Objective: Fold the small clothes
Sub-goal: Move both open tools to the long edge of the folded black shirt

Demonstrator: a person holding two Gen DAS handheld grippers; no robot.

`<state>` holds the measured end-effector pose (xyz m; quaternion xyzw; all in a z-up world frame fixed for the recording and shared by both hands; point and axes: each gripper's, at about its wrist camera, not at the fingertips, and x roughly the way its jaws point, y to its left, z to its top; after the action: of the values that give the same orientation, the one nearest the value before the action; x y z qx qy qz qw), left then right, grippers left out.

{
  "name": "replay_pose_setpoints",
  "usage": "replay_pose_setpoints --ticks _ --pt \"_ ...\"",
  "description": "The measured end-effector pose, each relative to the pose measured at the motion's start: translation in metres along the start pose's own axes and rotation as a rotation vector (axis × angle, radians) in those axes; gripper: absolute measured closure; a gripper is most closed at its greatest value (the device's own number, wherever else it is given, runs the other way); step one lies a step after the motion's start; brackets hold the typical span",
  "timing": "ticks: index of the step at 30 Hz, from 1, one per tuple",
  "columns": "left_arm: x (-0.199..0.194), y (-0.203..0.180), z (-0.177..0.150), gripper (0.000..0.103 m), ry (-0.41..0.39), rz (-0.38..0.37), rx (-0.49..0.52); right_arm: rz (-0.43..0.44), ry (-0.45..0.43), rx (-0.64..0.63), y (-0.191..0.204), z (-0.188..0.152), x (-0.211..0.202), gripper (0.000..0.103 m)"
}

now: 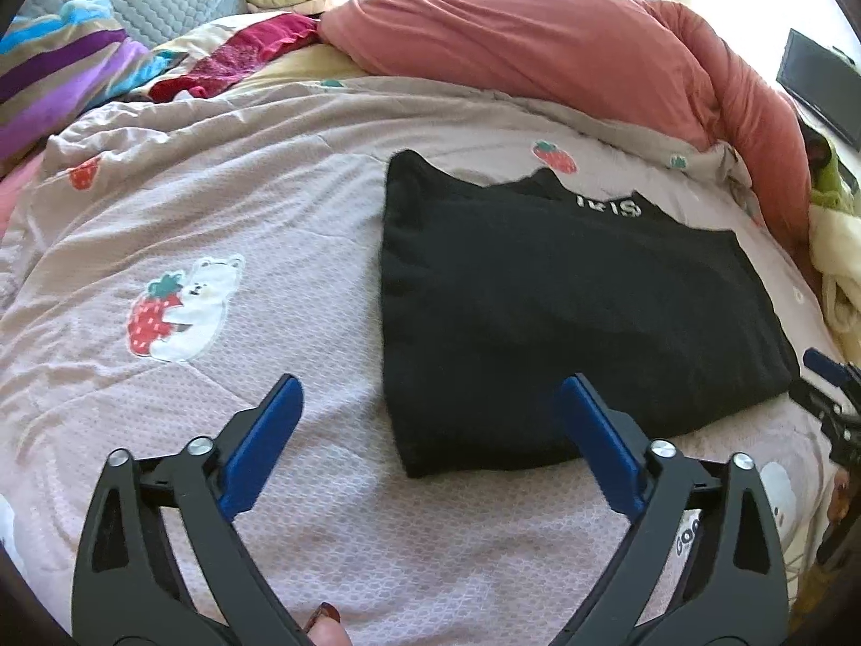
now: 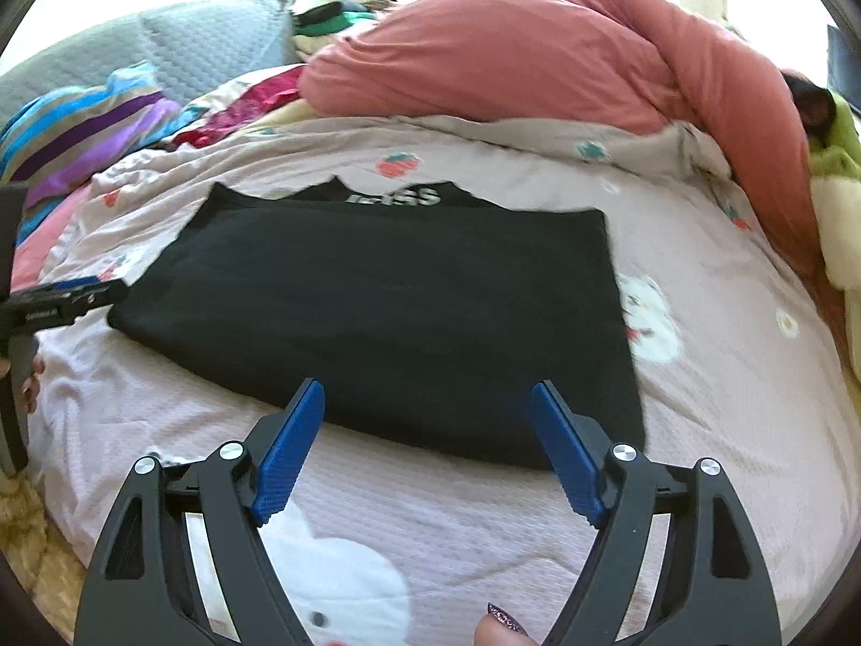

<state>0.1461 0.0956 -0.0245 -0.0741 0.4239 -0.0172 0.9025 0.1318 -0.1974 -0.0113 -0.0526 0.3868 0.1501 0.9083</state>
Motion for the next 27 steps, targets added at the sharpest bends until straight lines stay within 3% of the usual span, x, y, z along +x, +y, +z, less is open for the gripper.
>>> replay_pose_setpoints --ticks 3,6,19,27 --pt "-0.002 0.008 0.003 0.01 -0.007 0.01 -0.027 0.029 -0.008 -0.047 0.021 0.005 0.004 0.024" --pt "-0.003 0.012 0.006 0.01 -0.013 0.019 -0.041 0.055 -0.019 -0.105 0.047 0.01 0.01 0.016" --pt "0.017 0.039 0.032 0.01 0.02 0.092 -0.08 0.124 -0.015 -0.351 0.143 0.028 0.055 0.015" --pt "0.038 0.049 0.059 0.01 0.041 0.139 -0.072 0.107 0.006 -0.493 0.181 0.028 0.082 0.015"
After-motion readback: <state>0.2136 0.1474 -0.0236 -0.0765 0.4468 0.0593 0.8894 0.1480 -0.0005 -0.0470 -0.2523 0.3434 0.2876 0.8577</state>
